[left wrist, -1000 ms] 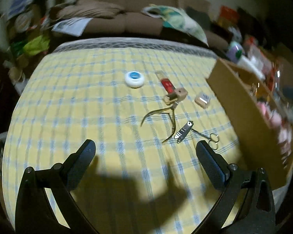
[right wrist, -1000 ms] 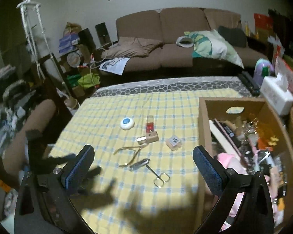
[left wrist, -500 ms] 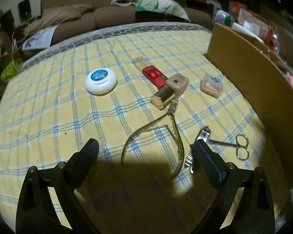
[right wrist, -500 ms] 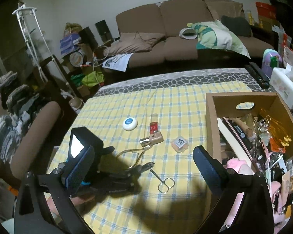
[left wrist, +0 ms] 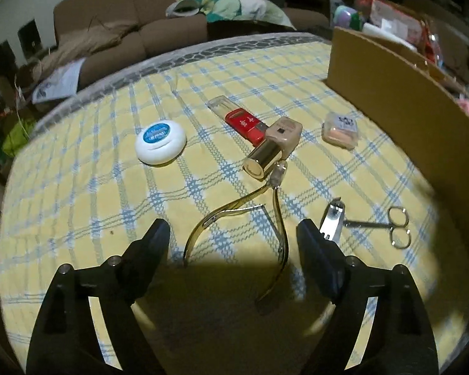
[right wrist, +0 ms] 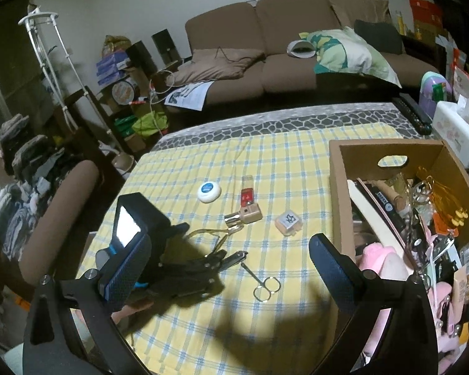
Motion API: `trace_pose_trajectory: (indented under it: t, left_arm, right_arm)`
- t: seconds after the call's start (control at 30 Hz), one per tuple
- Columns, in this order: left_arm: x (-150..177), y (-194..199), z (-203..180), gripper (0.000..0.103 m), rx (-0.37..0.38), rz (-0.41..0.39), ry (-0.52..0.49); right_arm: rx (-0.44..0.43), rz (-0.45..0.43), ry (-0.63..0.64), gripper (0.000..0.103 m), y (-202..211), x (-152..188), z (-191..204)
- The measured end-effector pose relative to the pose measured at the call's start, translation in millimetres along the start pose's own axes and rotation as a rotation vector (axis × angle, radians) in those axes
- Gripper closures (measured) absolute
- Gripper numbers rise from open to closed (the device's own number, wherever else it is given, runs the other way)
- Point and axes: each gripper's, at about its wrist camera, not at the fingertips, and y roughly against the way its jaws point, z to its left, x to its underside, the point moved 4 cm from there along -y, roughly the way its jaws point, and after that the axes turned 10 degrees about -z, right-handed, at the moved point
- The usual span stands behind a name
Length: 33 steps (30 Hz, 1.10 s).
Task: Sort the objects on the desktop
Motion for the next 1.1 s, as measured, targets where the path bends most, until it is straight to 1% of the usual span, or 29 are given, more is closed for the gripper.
trace_pose_trajectory:
  t: [0.03,0.07,0.1,0.23,0.4,0.5,0.53,0.57,0.6,0.67,0.7,0.77,0.8,0.83,0.87,0.9,0.93,0.97,1.03,1.1]
  left_arm:
    - [-0.3,-0.3,1.4,0.026,0.011,-0.006,0.008]
    - [-0.2,1.6,2.6,0.042,0.013,-0.016,0.009]
    - [-0.2,4.1,3.5,0.045,0.024,-0.022,0.016]
    - [3.7,12.7,8.4,0.045,0.048,-0.002,0.070]
    - [12.1,40.9,18.1,0.045,0.025,0.018,0.095]
    - [19.2,64.6,30.0,0.046,0.019,0.021,0.171]
    - [21.2,73.5,32.9,0.060,0.012,0.020,0.192]
    - [22.4,84.0,34.8,0.083,0.023,0.013,0.219]
    - [23.6,92.5,37.4,0.100,0.020,0.013,0.249]
    - [25.8,107.4,42.0,0.100,0.020,0.001,0.310]
    - [28.6,111.7,43.1,0.099,0.019,-0.001,0.322]
    - [37.8,114.3,42.5,0.095,0.002,0.005,0.319]
    - [41.5,113.7,43.2,0.085,0.001,0.010,0.322]
    - [45.0,113.3,45.0,0.065,-0.011,0.015,0.325]
    - [46.3,114.2,47.5,0.053,-0.035,0.004,0.322]
    - [46.6,116.9,50.0,0.037,-0.060,-0.021,0.317]
    - [45.1,118.4,52.3,0.029,-0.079,-0.045,0.307]
    - [42.9,116.8,53.4,0.028,-0.092,-0.055,0.285]
    - [39.3,106.9,50.3,0.027,-0.102,-0.049,0.227]
    - [39.8,91.4,42.2,0.027,-0.121,-0.016,0.158]
  right_arm:
    - [-0.003,0.001,-0.002,0.000,-0.1,-0.1,0.0]
    - [-0.006,0.002,-0.003,0.000,-0.1,-0.1,0.3]
    - [-0.008,0.002,-0.003,0.000,-0.2,-0.1,0.4]
    - [0.000,0.009,-0.003,0.000,-3.4,0.0,-2.6]
    - [-0.031,0.017,-0.017,0.000,-5.5,0.2,0.6]
    - [-0.052,0.037,-0.018,0.000,-11.2,3.9,6.6]
    - [-0.065,0.045,-0.027,0.000,-14.4,5.7,8.9]
    - [-0.073,0.051,-0.036,0.000,-16.7,6.7,9.8]
    - [-0.089,0.059,-0.051,0.000,-20.2,8.3,11.0]
    - [-0.105,0.064,-0.081,0.000,-22.8,8.7,11.6]
    - [-0.114,0.062,-0.106,0.000,-23.8,6.5,10.0]
    - [-0.111,0.056,-0.136,0.000,-23.2,3.7,5.5]
    - [-0.107,0.052,-0.146,0.000,-21.7,2.5,3.5]
    - [-0.103,0.048,-0.154,0.000,-18.7,1.5,1.2]
    - [-0.100,0.044,-0.156,0.000,-16.7,0.9,1.1]
    - [-0.098,0.040,-0.154,0.000,-14.4,1.0,2.6]
    - [-0.097,0.040,-0.149,0.000,-13.7,1.3,3.8]
    - [-0.096,0.043,-0.141,0.000,-13.9,1.6,6.0]
    - [-0.088,0.053,-0.111,0.000,-17.1,2.5,11.3]
    - [-0.079,0.063,-0.095,0.000,-22.8,3.9,13.4]
